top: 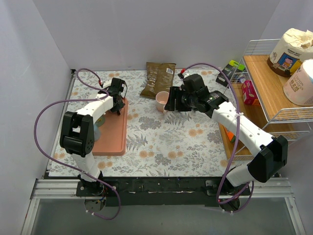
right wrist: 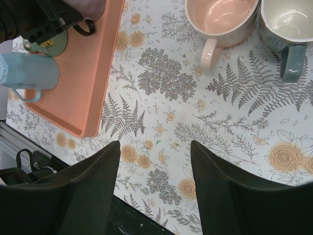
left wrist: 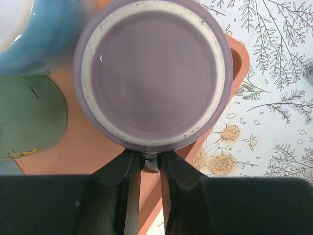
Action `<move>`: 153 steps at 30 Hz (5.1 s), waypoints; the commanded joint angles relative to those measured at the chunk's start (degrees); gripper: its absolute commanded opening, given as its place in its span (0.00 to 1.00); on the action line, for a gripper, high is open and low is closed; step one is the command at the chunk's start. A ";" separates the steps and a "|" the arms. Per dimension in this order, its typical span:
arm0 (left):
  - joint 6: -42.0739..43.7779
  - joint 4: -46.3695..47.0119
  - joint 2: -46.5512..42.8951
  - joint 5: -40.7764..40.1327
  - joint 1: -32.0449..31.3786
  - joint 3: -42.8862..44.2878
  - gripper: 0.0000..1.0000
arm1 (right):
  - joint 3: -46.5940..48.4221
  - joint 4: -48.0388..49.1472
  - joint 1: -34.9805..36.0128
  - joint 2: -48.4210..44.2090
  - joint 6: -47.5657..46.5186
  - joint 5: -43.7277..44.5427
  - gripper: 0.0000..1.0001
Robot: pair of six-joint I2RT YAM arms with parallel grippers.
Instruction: Turn the mug right side up
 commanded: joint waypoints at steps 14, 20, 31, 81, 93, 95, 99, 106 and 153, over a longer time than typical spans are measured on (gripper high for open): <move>-2.01 -2.15 -23.44 17.64 -0.03 4.65 0.00 | -10.64 18.22 -0.34 -8.55 8.75 -16.84 0.77; -8.76 4.26 -31.54 34.34 0.06 2.63 0.00 | -16.79 36.65 -0.26 -11.28 20.50 -26.60 0.89; -25.65 24.56 -38.75 51.49 -0.12 -1.33 0.00 | -16.90 63.51 0.10 -9.71 37.07 -26.61 0.90; -11.17 11.24 -41.13 38.01 -4.86 -1.17 0.98 | -8.35 55.74 0.45 -0.82 31.37 -18.37 0.01; -8.17 -10.23 -40.16 8.88 -4.77 4.55 0.98 | -6.96 28.47 5.97 0.49 5.36 -0.02 0.01; -8.25 -11.11 -39.90 8.26 -4.77 4.91 0.98 | -5.64 26.43 7.74 2.33 3.32 2.91 0.01; -8.60 -11.73 -40.25 8.08 -4.77 4.91 0.98 | -2.91 21.16 10.90 6.29 -0.02 11.87 0.01; -9.31 -14.10 -41.13 6.68 -4.69 4.56 0.98 | 5.78 13.78 14.42 16.48 -5.39 20.31 0.01; -18.10 -36.59 -42.44 0.70 -4.69 3.24 0.98 | 17.83 8.85 15.39 33.90 -7.67 21.03 0.62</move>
